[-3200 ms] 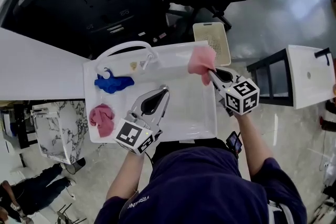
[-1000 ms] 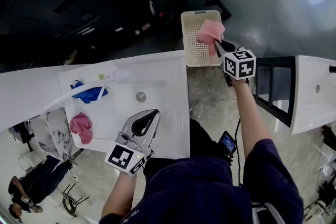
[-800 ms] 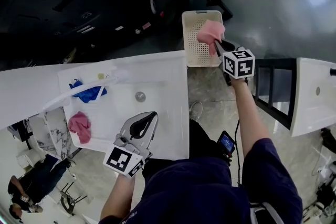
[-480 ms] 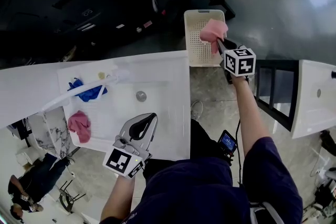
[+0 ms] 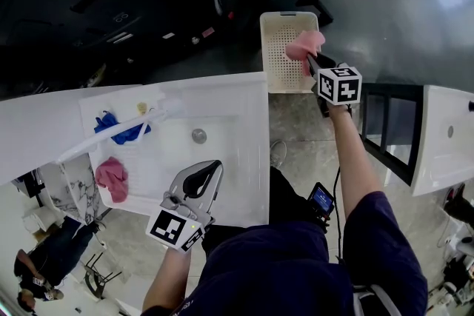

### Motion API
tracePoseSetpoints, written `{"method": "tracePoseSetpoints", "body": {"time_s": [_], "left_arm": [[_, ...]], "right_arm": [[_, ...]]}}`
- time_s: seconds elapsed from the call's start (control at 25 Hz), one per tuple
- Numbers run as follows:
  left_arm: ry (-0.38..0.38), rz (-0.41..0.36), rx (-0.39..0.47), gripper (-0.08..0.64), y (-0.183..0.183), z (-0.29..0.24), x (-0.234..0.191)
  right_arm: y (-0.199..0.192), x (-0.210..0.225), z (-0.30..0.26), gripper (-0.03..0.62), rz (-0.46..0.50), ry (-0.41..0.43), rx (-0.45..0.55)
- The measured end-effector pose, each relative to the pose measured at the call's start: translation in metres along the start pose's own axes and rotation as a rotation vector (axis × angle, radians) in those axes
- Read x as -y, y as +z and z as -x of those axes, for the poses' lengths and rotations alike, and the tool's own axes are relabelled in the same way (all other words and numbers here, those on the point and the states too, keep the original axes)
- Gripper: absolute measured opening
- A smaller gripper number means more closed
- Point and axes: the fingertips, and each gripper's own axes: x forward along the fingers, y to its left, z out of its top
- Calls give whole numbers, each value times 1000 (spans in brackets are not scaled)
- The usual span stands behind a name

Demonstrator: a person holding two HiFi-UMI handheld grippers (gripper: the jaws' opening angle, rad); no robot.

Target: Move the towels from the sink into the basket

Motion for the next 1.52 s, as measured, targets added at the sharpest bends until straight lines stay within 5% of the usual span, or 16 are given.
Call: {"method": "tracePoseSetpoints", "body": {"time_s": [0.2,0.32,0.84,1.52], "left_arm": [[-3,2,1,3,2,-2,-2],[-8,2,2,3,3,-3,-2],[-22,-11,29,3,12,2,2],[-64,-49,146,3,16,63,8]], "right_arm": [[1,3,1,28,-14,-9,14],[2,3,4,114,-25,-14,16],[3,-13,35,101,-9,-17,50],[20,-122,121,56,87,11,154]]}}
